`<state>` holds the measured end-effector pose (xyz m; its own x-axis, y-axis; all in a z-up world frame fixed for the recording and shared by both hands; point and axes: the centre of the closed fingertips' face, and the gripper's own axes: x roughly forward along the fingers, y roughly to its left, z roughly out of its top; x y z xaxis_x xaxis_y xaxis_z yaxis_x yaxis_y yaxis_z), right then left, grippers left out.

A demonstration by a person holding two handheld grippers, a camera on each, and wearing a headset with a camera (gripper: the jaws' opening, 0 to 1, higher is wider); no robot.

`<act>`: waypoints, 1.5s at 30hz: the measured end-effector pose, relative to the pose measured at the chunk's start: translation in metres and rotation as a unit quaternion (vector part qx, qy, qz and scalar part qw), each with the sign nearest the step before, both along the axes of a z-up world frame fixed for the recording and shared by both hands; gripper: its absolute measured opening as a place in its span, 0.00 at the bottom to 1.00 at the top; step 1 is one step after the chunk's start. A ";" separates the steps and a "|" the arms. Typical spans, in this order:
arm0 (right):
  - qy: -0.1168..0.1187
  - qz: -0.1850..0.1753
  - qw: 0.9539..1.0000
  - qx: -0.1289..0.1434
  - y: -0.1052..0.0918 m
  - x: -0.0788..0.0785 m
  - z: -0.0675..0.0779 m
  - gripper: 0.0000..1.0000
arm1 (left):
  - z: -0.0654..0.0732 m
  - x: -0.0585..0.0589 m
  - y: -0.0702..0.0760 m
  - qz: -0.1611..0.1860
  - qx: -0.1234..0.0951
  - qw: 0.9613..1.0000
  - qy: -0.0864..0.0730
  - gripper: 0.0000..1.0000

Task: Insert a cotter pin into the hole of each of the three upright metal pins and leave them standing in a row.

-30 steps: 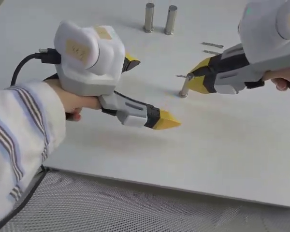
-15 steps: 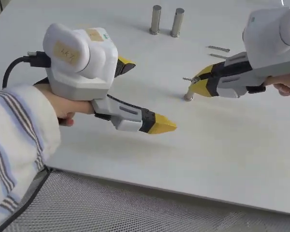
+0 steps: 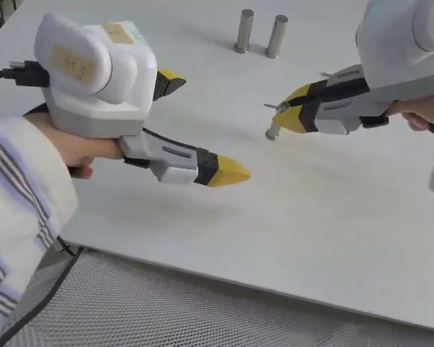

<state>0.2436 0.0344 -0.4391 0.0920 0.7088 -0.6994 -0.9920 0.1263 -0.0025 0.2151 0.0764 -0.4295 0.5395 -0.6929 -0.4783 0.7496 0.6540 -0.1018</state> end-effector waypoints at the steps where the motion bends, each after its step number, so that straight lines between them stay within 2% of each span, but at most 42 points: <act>1: -0.008 0.010 1.000 -0.005 0.006 0.000 -0.001 0.04 | 0.001 -0.001 -0.001 0.001 0.000 1.000 -0.001 0.99; 7: -0.024 0.030 0.999 -0.017 0.031 0.005 -0.007 0.04 | 0.003 -0.002 0.006 0.014 0.002 1.000 -0.002 0.99; 11: -0.016 0.030 0.999 -0.016 0.041 0.007 -0.014 0.04 | -0.001 -0.005 0.013 0.019 0.007 1.000 0.005 0.99; 13: -0.013 0.025 0.999 -0.015 0.044 0.009 -0.016 0.04 | 0.000 -0.004 0.017 0.031 0.001 1.000 0.004 0.99; 16: -0.011 0.016 1.000 -0.016 0.045 0.013 -0.016 0.04 | 0.004 -0.003 0.017 0.038 -0.015 0.999 0.007 0.99; 23: -0.007 0.006 1.000 -0.013 0.047 0.019 -0.016 0.04 | 0.007 -0.004 0.012 0.035 -0.014 0.999 0.007 0.99; 27: 0.000 0.000 1.000 -0.008 0.047 0.017 -0.015 0.04 | 0.013 -0.004 0.009 0.044 -0.049 0.998 0.015 0.99; 30: -0.005 0.008 1.000 -0.006 0.048 0.016 -0.014 0.04 | 0.017 -0.001 0.013 0.056 -0.057 0.997 0.011 0.99; 35: 0.000 0.005 1.000 -0.003 0.048 0.016 -0.014 0.04 | 0.025 -0.003 0.014 0.070 -0.077 0.995 0.010 0.99; 40: -0.016 0.010 1.000 -0.010 0.048 0.014 -0.016 0.08 | 0.023 -0.001 0.025 0.083 -0.069 0.994 0.007 0.99; 45: -0.020 -0.005 1.000 0.005 0.044 0.012 -0.012 0.21 | 0.025 -0.002 0.032 0.087 -0.067 0.994 0.007 0.99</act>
<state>0.2556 0.0788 -0.4508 0.1269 0.7142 -0.6884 -0.9897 0.1372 -0.0402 0.2127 0.1085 -0.4047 0.6508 -0.6476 -0.3962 0.6238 0.7536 -0.2071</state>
